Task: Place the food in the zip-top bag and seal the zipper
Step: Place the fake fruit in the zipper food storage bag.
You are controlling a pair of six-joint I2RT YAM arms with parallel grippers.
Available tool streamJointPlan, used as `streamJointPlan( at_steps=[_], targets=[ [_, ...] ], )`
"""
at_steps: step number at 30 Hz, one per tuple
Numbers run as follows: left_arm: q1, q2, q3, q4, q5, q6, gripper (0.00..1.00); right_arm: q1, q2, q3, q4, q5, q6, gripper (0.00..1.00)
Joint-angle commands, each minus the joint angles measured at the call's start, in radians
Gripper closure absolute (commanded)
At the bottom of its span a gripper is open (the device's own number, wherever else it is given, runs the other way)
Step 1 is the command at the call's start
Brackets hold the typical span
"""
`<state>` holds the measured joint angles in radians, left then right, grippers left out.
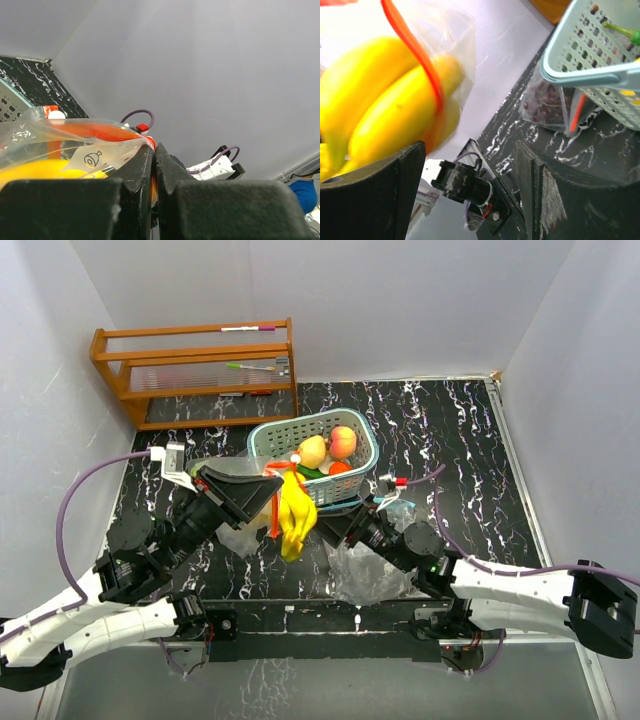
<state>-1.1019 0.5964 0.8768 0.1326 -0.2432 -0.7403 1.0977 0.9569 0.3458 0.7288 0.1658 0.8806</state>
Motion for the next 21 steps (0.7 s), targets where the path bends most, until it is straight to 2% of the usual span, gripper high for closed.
streamJointPlan(
  at_steps=[1,10,15,21],
  targets=[
    [-0.001,-0.018,-0.004,0.021,0.002,0.001,1.00,0.004,-0.008,0.097,0.076,-0.002,-0.029,0.27],
    [0.000,-0.028,-0.052,0.054,0.010,-0.028,1.00,0.004,0.042,0.165,0.007,0.007,-0.052,0.26],
    [-0.001,-0.010,-0.053,0.093,0.033,-0.030,1.00,0.003,0.120,0.166,0.054,-0.013,-0.041,0.36],
    [-0.001,-0.003,-0.049,0.116,0.048,-0.033,1.00,0.004,0.183,0.164,0.097,0.004,-0.021,0.40]
  ],
)
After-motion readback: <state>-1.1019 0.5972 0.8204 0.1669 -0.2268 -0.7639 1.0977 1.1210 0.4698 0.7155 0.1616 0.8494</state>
